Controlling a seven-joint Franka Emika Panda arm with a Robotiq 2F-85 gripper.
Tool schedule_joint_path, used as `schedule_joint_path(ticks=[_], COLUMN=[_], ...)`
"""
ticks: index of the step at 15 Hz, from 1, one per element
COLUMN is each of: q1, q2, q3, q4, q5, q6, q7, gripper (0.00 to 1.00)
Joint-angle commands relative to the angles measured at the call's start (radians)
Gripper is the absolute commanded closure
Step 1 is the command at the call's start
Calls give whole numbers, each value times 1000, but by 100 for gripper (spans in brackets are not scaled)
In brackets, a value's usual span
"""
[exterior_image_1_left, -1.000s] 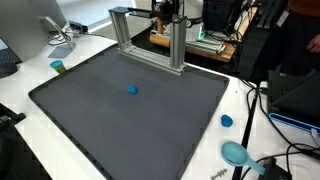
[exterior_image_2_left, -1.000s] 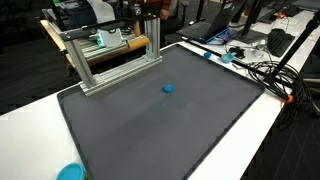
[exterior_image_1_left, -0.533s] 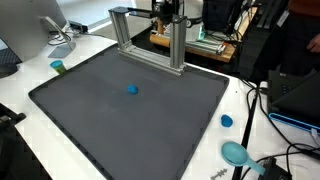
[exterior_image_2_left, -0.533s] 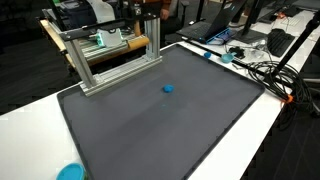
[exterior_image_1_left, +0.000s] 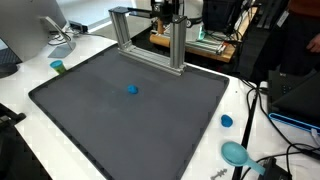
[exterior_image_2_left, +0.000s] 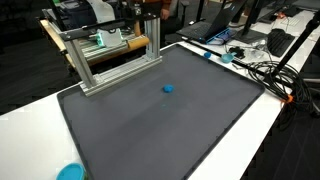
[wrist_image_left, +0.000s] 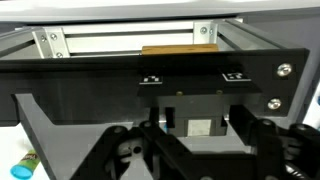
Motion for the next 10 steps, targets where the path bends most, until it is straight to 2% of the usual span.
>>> schedule_joint_path(ticks=[1,2,3,10], q1=[13,13,12,2], q2=[-10,-10,-11,-19], q3=[-23,-23,-22,-11], q4=[2,2,2,-9], q5=[18,17,15,-7], q6=[-24,-26,-30,-65], q7=[-33,-35,-37,-39], gripper=[36,35,39,35])
